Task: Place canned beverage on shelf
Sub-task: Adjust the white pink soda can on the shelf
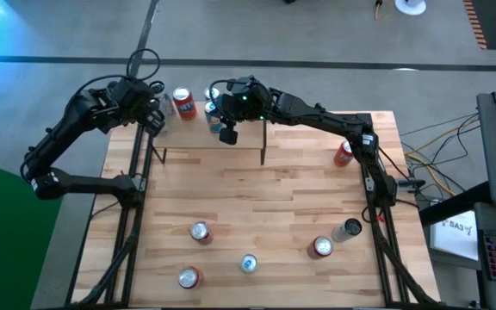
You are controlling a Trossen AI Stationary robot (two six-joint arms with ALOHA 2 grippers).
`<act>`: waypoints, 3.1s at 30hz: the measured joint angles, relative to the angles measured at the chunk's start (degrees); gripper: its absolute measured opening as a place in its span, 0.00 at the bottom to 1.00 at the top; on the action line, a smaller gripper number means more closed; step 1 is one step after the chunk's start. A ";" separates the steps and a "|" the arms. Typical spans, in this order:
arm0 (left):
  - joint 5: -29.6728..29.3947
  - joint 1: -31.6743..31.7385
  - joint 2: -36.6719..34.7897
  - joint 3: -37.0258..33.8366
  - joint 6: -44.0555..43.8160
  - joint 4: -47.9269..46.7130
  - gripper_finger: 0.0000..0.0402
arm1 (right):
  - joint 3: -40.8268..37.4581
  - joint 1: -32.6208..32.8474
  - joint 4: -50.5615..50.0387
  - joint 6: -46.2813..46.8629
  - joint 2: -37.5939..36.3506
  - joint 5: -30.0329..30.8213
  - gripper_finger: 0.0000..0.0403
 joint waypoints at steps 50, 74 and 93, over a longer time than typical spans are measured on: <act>1.87 1.29 1.11 0.00 -2.91 0.10 0.00 | 0.00 0.00 0.15 0.45 0.00 0.00 0.02; 0.26 1.56 3.16 0.07 -2.49 -0.61 0.00 | 0.00 0.02 -1.09 0.22 0.00 0.00 0.02; 0.41 1.56 0.56 0.00 -2.60 -0.05 0.00 | 0.00 0.02 -1.32 0.20 -0.01 0.00 0.02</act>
